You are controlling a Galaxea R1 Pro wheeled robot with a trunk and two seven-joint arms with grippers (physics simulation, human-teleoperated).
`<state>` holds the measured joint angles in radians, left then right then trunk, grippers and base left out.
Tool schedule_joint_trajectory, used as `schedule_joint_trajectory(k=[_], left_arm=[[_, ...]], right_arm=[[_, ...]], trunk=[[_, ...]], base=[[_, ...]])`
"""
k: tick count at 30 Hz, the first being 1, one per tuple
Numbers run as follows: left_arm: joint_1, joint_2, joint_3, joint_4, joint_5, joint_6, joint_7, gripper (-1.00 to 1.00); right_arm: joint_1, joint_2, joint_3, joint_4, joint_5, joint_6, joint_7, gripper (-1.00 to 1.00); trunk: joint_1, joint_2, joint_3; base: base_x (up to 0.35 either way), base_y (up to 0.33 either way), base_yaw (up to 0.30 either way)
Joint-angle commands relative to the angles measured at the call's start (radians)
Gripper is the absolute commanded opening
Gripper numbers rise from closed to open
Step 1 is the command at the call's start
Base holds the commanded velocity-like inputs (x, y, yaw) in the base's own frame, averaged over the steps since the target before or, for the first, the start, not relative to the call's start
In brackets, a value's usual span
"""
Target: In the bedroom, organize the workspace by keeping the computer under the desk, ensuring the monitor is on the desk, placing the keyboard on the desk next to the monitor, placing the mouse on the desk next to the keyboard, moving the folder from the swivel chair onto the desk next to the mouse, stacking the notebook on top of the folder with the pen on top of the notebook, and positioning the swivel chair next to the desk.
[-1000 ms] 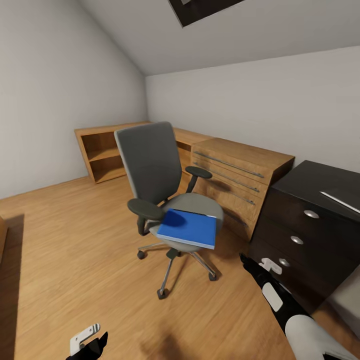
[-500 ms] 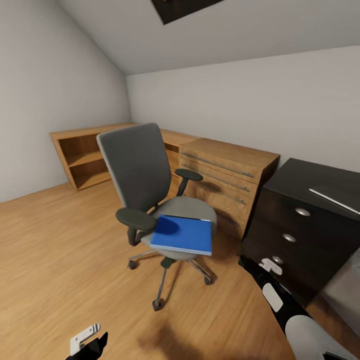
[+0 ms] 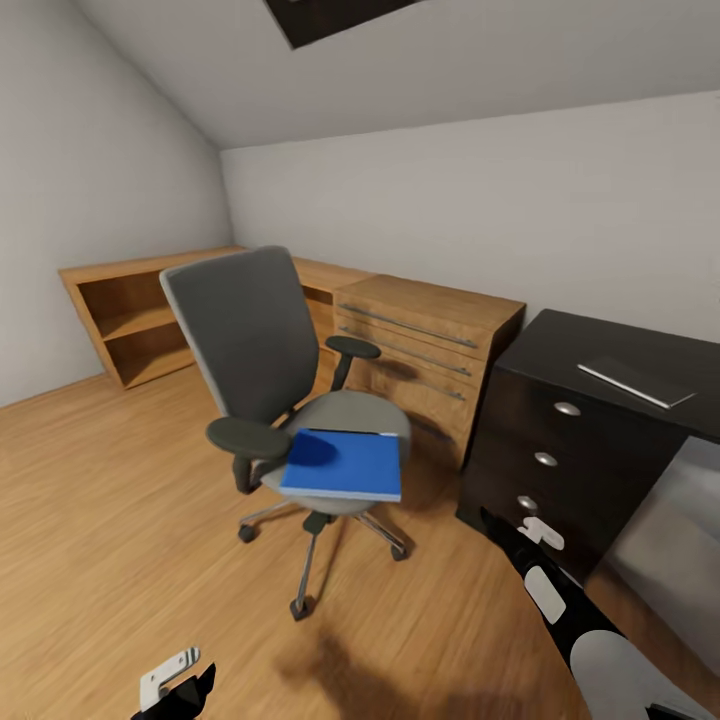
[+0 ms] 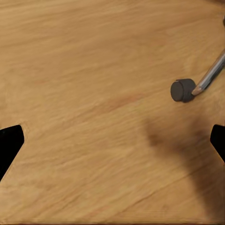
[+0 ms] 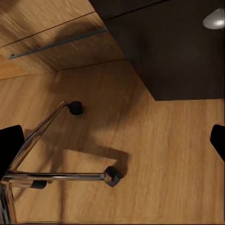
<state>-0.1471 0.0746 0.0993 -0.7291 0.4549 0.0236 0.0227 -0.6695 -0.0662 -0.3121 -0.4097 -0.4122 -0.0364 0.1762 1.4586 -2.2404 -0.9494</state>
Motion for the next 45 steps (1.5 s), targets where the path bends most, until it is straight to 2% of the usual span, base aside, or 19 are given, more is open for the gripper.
schedule_joint_trajectory(k=[1,7,11,14,17,20,23,27,32,39,41,43,45], left_arm=[[0.000,0.000,-0.001,-0.001,0.010,0.002,0.002,1.00],[0.000,0.003,-0.001,-0.001,0.010,0.002,0.002,1.00],[0.000,0.004,-0.001,-0.001,0.011,0.002,0.005,1.00],[0.000,0.004,-0.001,-0.001,0.011,0.002,0.005,1.00],[0.000,0.004,-0.001,-0.001,0.011,0.002,0.005,1.00],[0.000,0.003,-0.001,-0.001,0.011,0.002,0.005,1.00],[0.000,0.002,-0.002,-0.001,0.010,0.002,0.004,1.00],[0.000,0.001,-0.002,-0.001,0.010,0.002,0.004,1.00],[0.000,0.001,-0.002,-0.001,0.009,0.001,0.003,1.00],[0.000,0.003,0.001,-0.003,0.010,-0.005,0.003,1.00],[0.000,0.002,0.001,-0.004,0.010,-0.005,0.003,1.00],[0.000,0.002,0.001,-0.004,0.011,-0.005,0.003,1.00],[0.000,0.002,0.000,-0.004,0.011,-0.005,0.003,1.00]], right_arm=[[-0.001,0.000,-0.004,0.002,-0.010,-0.002,0.008,1.00],[-0.001,-0.001,-0.004,0.002,-0.009,-0.002,0.011,1.00],[-0.001,-0.008,-0.004,0.001,-0.010,0.005,0.087,1.00],[-0.001,-0.033,-0.009,-0.005,-0.025,0.092,0.144,1.00],[-0.002,-0.056,-0.011,-0.022,-0.084,0.232,0.224,1.00],[-0.002,-0.070,-0.011,-0.040,-0.146,0.304,0.283,1.00],[-0.002,-0.087,-0.011,-0.050,-0.257,0.405,0.330,1.00],[-0.002,-0.093,-0.011,-0.052,-0.345,0.460,0.349,1.00],[-0.002,-0.094,-0.006,-0.051,-0.368,0.474,0.372,1.00],[-0.002,-0.092,-0.003,-0.048,-0.371,0.518,0.421,1.00],[-0.002,-0.092,-0.001,-0.048,-0.370,0.522,0.432,1.00],[-0.002,-0.093,0.000,-0.048,-0.368,0.524,0.454,1.00],[-0.002,-0.093,0.004,-0.050,-0.358,0.525,0.512,1.00]], trunk=[[-0.001,0.000,-0.001],[-0.001,0.000,-0.001],[-0.001,0.000,-0.001],[-0.001,0.000,-0.001],[-0.001,0.000,-0.001],[-0.001,0.000,-0.001],[-0.001,0.000,-0.001],[-0.001,0.000,-0.001],[-0.001,0.000,-0.001],[-0.001,0.000,-0.001],[0.007,-0.014,-0.007],[0.015,-0.028,-0.013],[0.022,-0.042,-0.020]], base=[[-0.245,0.162,-0.014],[-0.117,0.243,-0.003],[-0.003,0.014,0.000],[-0.001,0.003,0.000],[0.000,0.000,0.000],[0.000,0.000,0.000],[0.051,0.015,0.000],[0.208,0.110,0.000],[0.276,0.175,0.000],[0.080,0.057,0.000],[0.008,0.006,0.000],[0.004,0.003,0.000],[0.001,0.001,0.000]])
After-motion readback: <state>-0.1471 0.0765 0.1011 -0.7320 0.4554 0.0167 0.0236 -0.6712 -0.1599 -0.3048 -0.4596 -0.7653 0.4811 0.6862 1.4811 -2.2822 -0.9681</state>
